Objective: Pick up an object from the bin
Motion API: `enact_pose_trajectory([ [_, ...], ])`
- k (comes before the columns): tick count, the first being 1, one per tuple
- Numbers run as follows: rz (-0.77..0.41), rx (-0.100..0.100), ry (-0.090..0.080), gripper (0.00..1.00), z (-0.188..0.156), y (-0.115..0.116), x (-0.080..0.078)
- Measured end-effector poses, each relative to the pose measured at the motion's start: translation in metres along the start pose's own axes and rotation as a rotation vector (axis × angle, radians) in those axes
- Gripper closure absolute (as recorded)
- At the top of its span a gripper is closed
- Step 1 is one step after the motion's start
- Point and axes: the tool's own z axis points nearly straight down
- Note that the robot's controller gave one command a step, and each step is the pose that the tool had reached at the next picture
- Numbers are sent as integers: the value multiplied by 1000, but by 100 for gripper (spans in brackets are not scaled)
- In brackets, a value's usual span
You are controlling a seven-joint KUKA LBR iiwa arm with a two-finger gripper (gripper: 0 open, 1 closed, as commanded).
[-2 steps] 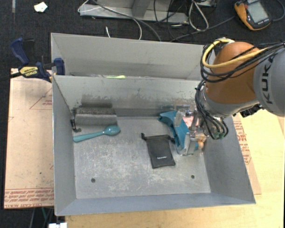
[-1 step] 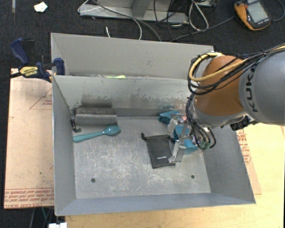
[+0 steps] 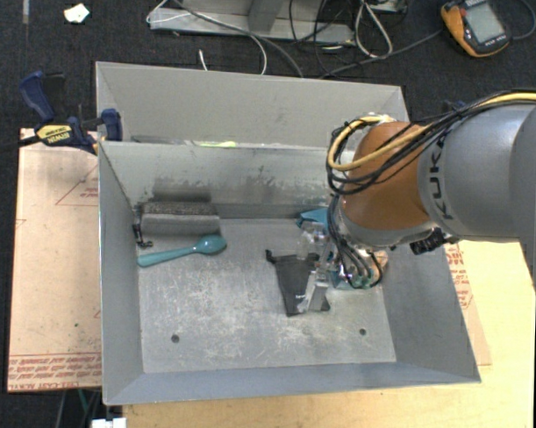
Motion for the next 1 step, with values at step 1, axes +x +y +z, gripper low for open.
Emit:
enact_pose_trajectory([
  [1,202,0,4,0,37,-20,41],
])
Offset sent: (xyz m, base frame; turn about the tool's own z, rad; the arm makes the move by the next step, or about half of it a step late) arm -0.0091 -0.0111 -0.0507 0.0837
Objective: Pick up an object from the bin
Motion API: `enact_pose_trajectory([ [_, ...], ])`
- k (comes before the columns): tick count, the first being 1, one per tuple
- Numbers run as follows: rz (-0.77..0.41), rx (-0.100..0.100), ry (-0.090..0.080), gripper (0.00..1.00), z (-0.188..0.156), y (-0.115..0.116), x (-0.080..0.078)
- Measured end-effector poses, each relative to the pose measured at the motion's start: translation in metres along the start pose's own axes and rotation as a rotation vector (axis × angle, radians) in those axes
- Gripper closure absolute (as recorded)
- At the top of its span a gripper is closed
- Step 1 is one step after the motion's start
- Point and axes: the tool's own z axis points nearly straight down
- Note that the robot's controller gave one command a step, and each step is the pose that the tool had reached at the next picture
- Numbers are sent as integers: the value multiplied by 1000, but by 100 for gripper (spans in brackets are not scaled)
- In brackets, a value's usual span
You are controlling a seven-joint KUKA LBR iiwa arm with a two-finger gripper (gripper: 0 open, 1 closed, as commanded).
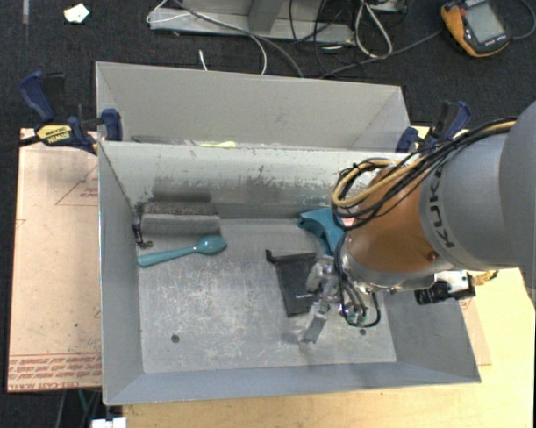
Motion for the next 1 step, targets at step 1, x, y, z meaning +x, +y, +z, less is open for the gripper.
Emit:
enact_pose_trajectory([
  [1,-119,-4,-10,100,12,15,-32],
])
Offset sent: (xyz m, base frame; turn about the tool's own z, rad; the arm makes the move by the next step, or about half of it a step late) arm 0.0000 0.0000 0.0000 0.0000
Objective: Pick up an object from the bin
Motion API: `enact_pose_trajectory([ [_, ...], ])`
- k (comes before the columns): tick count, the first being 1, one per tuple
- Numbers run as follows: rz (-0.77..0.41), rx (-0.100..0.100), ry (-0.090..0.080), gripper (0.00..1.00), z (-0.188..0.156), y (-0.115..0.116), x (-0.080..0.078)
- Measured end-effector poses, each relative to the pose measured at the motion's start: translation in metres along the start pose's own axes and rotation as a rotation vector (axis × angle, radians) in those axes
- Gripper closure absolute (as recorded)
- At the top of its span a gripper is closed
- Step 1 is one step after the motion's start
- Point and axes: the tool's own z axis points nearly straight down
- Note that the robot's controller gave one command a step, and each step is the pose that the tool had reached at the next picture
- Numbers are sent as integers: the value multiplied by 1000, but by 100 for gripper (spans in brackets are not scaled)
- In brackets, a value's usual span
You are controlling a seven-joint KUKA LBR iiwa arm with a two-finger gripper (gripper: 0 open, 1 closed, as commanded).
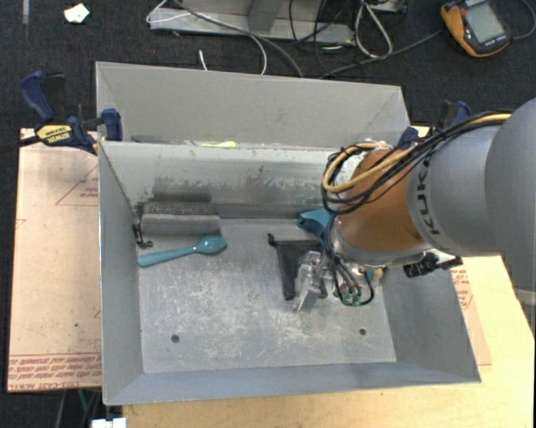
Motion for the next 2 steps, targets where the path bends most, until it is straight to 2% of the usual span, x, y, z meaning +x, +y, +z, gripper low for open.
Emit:
enact_pose_trajectory([
  [1,-1,0,0,100,0,0,0],
  [2,-86,1,-1,100,-20,40,6],
])
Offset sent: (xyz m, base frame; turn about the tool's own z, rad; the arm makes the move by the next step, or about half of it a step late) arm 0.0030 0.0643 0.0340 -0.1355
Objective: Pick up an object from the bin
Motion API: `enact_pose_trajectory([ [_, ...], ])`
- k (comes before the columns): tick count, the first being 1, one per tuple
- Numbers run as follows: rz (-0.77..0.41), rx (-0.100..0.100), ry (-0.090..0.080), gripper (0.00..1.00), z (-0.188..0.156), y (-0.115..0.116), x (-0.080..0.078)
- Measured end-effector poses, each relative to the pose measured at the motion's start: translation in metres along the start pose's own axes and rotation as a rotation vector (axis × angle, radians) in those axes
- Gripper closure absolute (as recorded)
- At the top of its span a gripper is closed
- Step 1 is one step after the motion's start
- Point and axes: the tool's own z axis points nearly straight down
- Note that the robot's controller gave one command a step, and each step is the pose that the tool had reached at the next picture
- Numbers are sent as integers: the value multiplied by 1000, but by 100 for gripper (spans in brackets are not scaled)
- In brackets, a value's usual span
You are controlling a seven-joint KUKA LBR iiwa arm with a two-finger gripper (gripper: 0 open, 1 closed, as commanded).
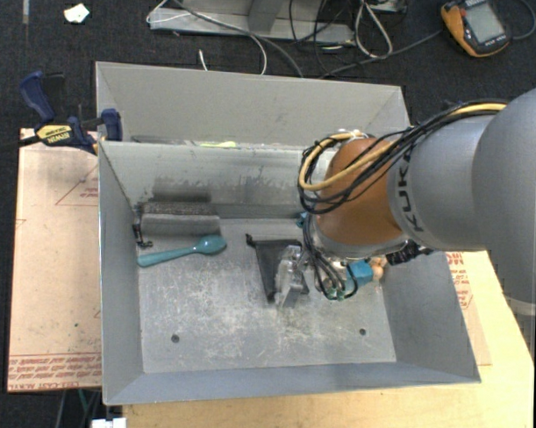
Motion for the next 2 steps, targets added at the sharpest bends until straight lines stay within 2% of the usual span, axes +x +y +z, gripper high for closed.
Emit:
enact_pose_trajectory([
  [1,62,1,4,100,-65,-5,6],
  [2,-34,-2,6,100,-148,50,22],
])
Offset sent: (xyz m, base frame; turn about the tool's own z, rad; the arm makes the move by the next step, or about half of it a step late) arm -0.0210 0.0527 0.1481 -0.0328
